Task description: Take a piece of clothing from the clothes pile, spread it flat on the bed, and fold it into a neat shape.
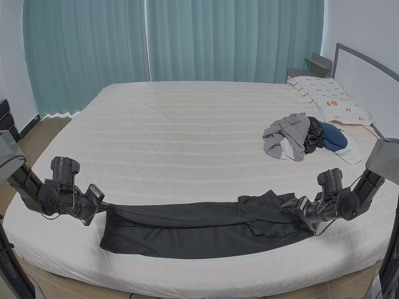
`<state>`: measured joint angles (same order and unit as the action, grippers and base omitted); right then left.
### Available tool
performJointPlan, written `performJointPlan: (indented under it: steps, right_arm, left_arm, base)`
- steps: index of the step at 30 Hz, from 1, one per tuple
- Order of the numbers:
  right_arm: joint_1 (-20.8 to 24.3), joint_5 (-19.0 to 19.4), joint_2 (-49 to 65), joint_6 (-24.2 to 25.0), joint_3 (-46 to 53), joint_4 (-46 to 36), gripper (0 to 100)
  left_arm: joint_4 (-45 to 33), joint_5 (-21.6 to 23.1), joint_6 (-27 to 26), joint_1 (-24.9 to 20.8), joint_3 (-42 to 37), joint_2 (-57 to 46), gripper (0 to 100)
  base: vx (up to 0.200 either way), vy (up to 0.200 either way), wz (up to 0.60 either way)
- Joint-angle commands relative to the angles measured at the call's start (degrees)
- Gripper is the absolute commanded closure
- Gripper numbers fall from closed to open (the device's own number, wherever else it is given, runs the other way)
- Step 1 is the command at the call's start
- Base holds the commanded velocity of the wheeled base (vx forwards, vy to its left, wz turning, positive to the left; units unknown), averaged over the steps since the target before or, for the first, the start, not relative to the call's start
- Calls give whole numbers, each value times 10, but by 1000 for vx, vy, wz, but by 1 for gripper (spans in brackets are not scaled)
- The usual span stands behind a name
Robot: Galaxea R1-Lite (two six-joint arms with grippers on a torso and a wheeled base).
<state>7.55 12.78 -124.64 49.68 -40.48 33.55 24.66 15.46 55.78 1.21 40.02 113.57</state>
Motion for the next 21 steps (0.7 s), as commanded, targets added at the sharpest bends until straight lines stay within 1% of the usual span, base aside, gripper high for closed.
performJointPlan:
  steps: [1, 6, 7, 21]
  right_arm:
    - [4, 0, -15, 1, -7, 1, 0]
    - [3, -2, -25, 2, -19, 1, 0]
    - [3, -2, -25, 1, -19, 1, 100]
    - [-5, -4, -25, -1, -30, 0, 100]
  left_arm:
    - [0, 0, 0, 1, -1, 3, 100]
    - [0, 0, 0, 2, -1, 3, 100]
    - [0, 0, 0, 2, -1, 3, 100]
    - [0, -1, 0, 2, -3, 0, 100]
  base:
    - [0, 0, 0]
    - [0, 0, 0]
    - [0, 0, 0]
    - [0, 0, 0]
